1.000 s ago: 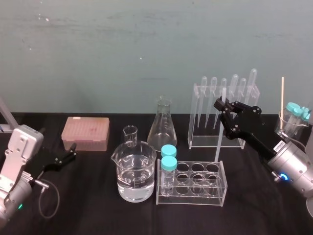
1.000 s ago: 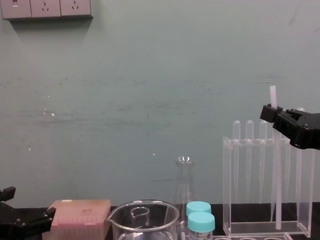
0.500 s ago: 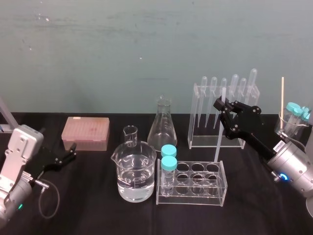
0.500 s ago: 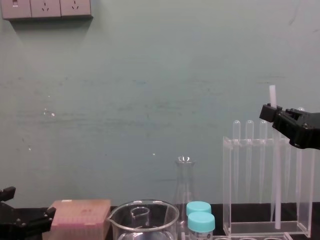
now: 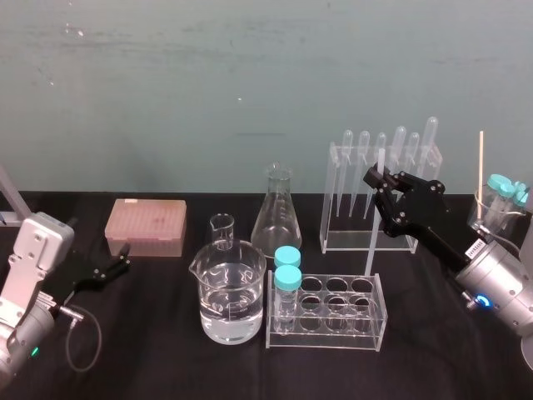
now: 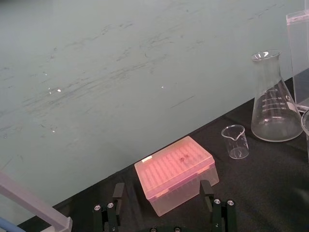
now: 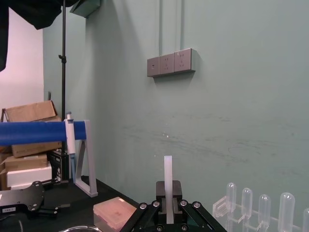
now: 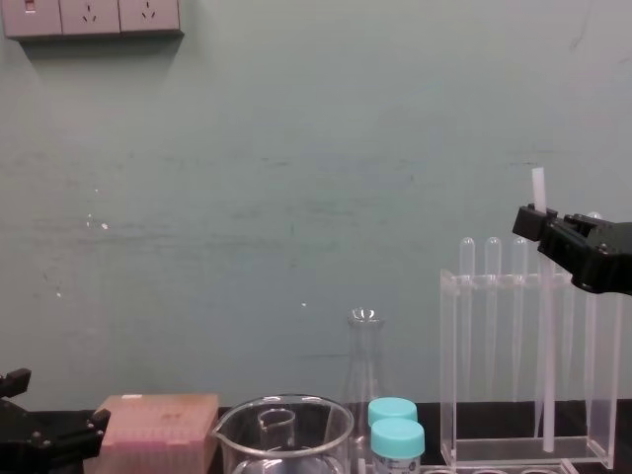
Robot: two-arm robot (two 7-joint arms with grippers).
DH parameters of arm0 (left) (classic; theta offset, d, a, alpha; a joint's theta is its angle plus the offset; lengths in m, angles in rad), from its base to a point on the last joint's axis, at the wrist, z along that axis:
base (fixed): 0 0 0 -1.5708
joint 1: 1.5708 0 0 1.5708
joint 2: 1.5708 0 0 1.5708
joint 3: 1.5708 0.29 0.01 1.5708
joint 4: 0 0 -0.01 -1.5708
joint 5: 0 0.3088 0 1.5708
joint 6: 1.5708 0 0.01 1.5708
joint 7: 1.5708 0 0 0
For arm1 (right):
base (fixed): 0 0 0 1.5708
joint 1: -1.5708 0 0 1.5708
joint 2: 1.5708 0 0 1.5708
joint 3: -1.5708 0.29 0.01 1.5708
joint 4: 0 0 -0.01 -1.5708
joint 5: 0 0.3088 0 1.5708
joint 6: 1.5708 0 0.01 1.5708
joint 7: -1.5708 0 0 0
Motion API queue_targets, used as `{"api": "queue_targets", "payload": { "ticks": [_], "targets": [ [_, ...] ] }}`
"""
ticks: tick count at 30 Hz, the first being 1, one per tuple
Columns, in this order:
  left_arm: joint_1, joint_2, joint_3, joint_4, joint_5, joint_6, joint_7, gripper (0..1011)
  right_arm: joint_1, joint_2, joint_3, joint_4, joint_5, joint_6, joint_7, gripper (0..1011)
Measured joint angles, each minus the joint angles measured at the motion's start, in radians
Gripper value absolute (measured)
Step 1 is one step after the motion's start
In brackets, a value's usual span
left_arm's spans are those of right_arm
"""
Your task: Pick up the stirring rod with one hand, then place it down.
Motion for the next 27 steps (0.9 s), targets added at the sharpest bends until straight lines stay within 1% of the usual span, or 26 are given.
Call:
{"api": "queue_targets", "payload": {
  "ticks": [27],
  "targets": [
    [0.000, 0.000, 0.000, 0.000, 0.000, 0.000, 0.000, 1000, 0.000, 0.000, 0.000, 0.000, 0.000, 0.000, 0.000, 69]
  ]
}}
